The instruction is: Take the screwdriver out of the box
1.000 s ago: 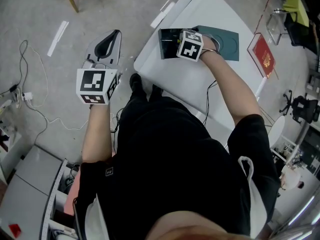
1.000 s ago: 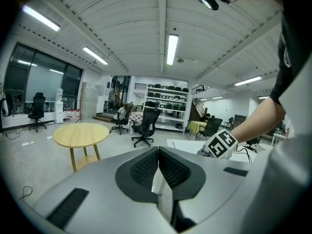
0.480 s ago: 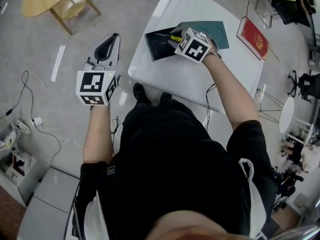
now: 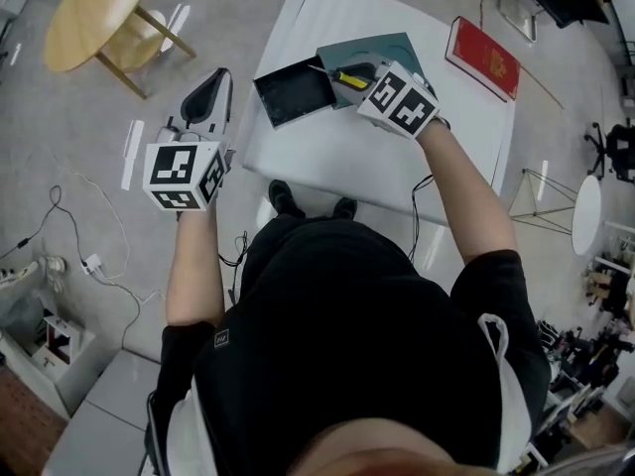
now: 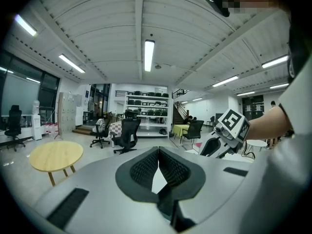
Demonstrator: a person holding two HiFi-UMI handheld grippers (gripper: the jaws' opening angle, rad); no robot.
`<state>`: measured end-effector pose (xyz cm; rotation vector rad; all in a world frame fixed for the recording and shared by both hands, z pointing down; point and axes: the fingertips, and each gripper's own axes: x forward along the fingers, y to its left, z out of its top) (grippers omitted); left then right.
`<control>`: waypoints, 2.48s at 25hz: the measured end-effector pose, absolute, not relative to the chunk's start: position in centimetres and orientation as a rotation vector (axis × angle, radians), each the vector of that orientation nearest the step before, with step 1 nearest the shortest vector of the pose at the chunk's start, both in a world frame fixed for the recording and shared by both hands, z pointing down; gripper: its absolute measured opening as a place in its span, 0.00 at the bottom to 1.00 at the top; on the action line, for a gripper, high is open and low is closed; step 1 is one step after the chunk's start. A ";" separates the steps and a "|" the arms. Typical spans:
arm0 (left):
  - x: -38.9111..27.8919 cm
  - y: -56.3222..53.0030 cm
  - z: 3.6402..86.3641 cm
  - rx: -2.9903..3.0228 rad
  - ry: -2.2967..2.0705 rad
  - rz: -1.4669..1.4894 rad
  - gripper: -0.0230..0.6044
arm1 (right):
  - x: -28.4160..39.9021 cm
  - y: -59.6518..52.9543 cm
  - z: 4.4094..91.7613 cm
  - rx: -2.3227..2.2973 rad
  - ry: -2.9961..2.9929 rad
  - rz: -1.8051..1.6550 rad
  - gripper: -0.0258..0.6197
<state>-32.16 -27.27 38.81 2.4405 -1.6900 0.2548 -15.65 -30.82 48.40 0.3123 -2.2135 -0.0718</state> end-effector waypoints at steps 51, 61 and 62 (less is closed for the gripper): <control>-22.6 -28.9 30.1 2.589 -1.691 0.247 0.06 | 12.2 -27.4 27.4 1.224 -3.045 0.247 0.17; -22.8 -29.4 31.0 2.573 -1.685 0.241 0.06 | 11.5 -28.1 28.0 1.217 -3.035 0.251 0.17; -22.7 -29.4 31.2 2.573 -1.682 0.242 0.06 | 11.4 -28.1 28.1 1.215 -3.035 0.252 0.17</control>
